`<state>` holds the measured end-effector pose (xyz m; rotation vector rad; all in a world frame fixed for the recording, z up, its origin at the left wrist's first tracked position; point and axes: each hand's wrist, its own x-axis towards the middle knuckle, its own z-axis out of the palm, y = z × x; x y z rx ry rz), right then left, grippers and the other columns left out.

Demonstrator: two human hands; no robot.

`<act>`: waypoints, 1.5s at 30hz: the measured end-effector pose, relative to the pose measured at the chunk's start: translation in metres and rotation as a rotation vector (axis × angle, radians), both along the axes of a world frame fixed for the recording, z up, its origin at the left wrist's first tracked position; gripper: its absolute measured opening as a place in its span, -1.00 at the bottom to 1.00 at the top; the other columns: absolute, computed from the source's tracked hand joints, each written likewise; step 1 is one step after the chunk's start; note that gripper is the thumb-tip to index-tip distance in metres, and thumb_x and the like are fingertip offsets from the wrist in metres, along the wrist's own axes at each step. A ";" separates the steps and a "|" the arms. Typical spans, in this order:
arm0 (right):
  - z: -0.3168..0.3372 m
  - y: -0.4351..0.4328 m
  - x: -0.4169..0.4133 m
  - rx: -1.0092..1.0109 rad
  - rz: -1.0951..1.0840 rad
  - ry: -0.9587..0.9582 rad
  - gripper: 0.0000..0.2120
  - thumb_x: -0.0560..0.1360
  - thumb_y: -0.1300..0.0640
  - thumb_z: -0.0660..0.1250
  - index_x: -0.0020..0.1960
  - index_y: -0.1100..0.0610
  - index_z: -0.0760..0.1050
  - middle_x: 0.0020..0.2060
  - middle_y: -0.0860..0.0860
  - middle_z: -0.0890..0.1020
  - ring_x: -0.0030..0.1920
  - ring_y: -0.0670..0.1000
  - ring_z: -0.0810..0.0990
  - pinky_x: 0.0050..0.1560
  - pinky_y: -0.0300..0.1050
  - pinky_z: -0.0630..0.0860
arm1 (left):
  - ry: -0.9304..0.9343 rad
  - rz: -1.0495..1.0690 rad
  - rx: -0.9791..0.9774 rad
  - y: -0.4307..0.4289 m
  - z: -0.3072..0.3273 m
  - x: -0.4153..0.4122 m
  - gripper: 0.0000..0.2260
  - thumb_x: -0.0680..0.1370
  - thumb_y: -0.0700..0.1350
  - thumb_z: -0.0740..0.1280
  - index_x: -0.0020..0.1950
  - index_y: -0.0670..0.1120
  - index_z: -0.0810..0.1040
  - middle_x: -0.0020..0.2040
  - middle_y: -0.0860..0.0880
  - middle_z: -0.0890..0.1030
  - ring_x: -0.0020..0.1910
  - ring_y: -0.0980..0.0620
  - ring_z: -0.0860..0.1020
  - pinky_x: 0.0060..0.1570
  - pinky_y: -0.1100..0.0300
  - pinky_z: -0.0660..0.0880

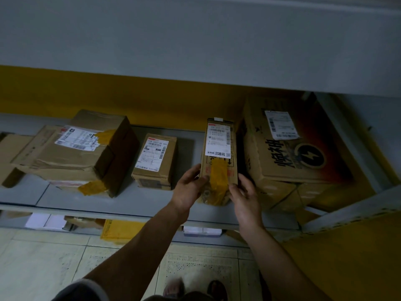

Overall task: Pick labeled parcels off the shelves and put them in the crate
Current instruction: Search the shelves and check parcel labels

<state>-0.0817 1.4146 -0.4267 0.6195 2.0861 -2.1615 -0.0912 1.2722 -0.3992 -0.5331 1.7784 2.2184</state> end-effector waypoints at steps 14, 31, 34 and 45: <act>0.030 0.002 0.021 0.111 0.107 0.310 -0.70 0.60 0.24 0.25 0.27 -0.01 0.52 0.14 -0.11 0.60 0.14 -0.26 0.55 0.11 -0.40 0.48 | -0.043 0.282 -0.045 -0.005 -0.002 0.020 -0.84 0.59 -0.15 0.30 0.15 -0.04 0.57 0.10 -0.03 0.62 0.10 0.01 0.57 0.09 0.11 0.47; 0.013 -0.056 0.035 0.041 0.538 0.179 -0.75 0.61 0.19 0.26 0.24 0.00 0.53 0.13 -0.16 0.62 0.10 -0.30 0.57 0.12 -0.32 0.53 | -0.075 0.524 -0.098 -0.045 -0.004 0.069 -0.85 0.60 -0.15 0.26 0.13 -0.05 0.56 0.07 -0.06 0.63 0.08 -0.03 0.57 0.15 0.04 0.47; 0.011 -0.069 0.028 0.084 0.557 0.140 -0.76 0.61 0.17 0.26 0.21 -0.06 0.53 0.13 -0.17 0.61 0.08 -0.35 0.54 -0.02 -0.51 0.46 | -0.051 0.553 -0.156 -0.061 -0.011 0.064 -0.83 0.61 -0.16 0.25 0.17 0.01 0.52 0.11 0.00 0.59 0.12 0.01 0.54 0.15 0.08 0.46; -0.007 -0.154 -0.008 0.141 0.252 -0.140 -0.55 0.60 0.22 0.28 0.46 0.05 0.35 0.39 0.00 0.46 0.38 0.00 0.44 0.32 -0.17 0.35 | -0.136 0.384 -0.163 -0.154 -0.030 0.018 -0.53 0.58 -0.13 0.32 0.48 -0.02 0.30 0.40 -0.09 0.41 0.35 -0.11 0.40 0.34 0.02 0.34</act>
